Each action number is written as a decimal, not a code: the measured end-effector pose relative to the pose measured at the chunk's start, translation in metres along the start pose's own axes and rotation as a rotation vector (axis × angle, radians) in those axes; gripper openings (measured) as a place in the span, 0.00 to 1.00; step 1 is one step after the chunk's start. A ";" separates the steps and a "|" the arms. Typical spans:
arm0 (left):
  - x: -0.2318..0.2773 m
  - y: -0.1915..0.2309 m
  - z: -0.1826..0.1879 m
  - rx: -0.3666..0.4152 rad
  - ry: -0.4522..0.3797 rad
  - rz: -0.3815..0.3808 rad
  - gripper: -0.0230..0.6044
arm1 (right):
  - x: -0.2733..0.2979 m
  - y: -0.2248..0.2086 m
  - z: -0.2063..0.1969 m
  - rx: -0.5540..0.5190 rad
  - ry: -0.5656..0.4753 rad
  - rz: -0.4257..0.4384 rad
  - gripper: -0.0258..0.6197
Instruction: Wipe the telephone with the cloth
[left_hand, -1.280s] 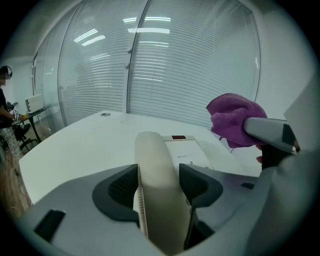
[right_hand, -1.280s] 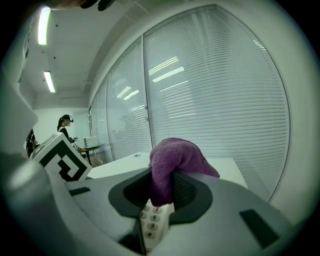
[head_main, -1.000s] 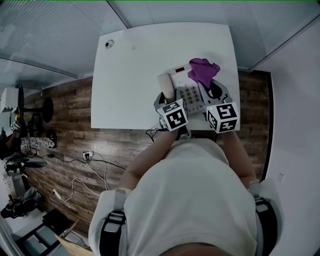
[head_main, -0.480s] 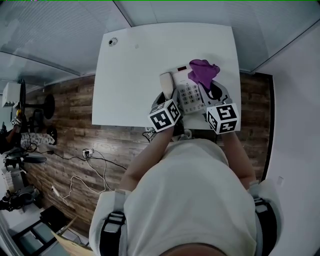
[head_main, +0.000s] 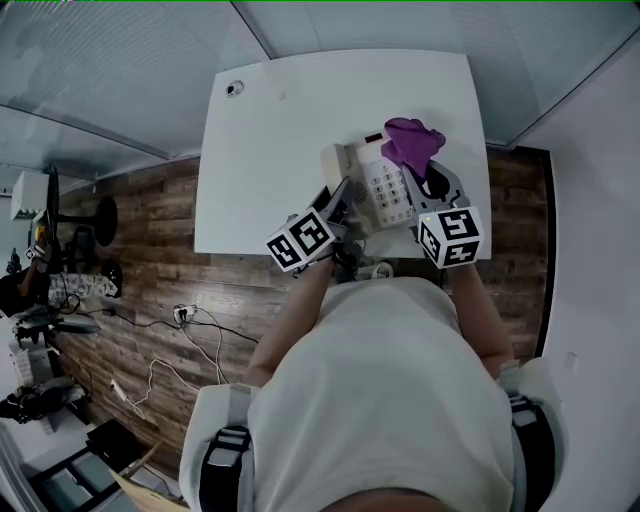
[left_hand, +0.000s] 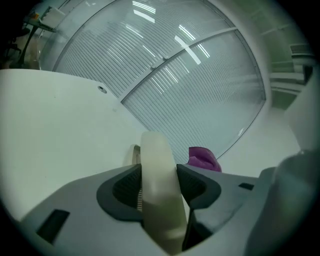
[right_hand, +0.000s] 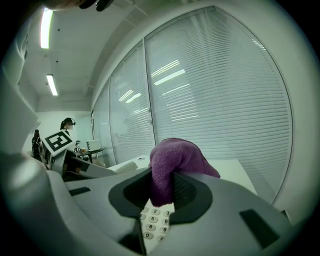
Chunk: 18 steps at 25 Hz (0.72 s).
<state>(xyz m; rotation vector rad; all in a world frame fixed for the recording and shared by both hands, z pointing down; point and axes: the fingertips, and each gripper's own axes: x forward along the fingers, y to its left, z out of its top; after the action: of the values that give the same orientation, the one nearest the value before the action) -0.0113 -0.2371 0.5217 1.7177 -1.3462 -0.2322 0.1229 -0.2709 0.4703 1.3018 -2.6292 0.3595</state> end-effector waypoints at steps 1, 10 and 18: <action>-0.002 -0.001 0.001 -0.005 -0.001 -0.023 0.40 | 0.000 0.002 0.001 0.002 -0.006 0.000 0.18; -0.023 -0.030 0.020 -0.065 -0.005 -0.306 0.40 | 0.015 0.028 0.023 0.025 -0.046 0.032 0.18; -0.050 -0.047 0.042 -0.235 -0.020 -0.539 0.40 | 0.023 0.063 0.063 0.090 -0.129 0.084 0.18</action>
<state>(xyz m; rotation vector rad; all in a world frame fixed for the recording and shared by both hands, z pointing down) -0.0259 -0.2176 0.4448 1.8432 -0.8048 -0.6842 0.0547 -0.2703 0.4082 1.2845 -2.8119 0.4249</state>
